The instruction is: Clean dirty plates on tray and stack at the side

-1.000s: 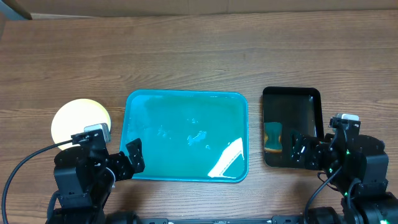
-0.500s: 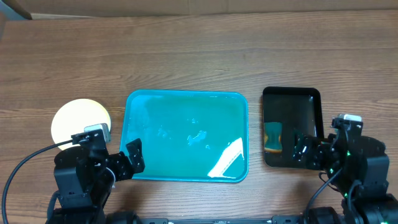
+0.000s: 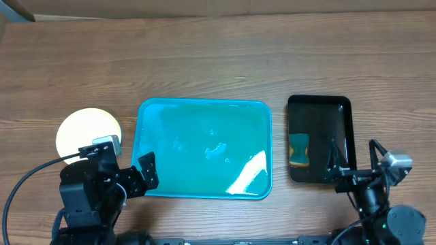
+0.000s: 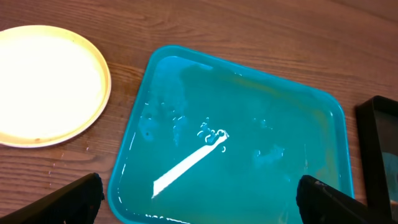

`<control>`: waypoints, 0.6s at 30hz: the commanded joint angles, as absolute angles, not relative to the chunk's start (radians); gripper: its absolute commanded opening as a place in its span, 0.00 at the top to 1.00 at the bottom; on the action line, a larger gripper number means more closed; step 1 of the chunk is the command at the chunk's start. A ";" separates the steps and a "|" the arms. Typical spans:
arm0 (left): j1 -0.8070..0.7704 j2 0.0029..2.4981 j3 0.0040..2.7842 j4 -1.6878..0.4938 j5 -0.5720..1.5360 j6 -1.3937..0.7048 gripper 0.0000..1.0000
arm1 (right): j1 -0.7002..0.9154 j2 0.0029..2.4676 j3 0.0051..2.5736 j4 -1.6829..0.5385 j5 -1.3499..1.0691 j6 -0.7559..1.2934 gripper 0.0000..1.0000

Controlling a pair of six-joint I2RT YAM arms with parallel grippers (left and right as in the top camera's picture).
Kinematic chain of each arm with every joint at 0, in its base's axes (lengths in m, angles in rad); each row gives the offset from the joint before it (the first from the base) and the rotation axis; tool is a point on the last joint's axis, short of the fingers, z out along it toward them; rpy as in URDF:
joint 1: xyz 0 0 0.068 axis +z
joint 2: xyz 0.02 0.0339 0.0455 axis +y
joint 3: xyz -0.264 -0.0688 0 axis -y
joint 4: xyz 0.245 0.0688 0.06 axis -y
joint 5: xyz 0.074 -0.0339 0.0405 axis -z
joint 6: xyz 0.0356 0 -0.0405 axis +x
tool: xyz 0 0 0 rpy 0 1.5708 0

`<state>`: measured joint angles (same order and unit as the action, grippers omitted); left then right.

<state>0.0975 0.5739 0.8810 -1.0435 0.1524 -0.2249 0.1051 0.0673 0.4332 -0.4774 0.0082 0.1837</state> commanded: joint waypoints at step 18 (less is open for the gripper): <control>0.090 0.573 0.877 -1.043 0.142 -0.213 0.00 | 0.099 0.003 0.008 -0.084 -0.030 0.044 0.00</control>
<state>0.0975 0.5739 0.8810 -1.0435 0.1493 -0.2249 0.1051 0.0128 0.0185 -0.0650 -0.0109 0.1257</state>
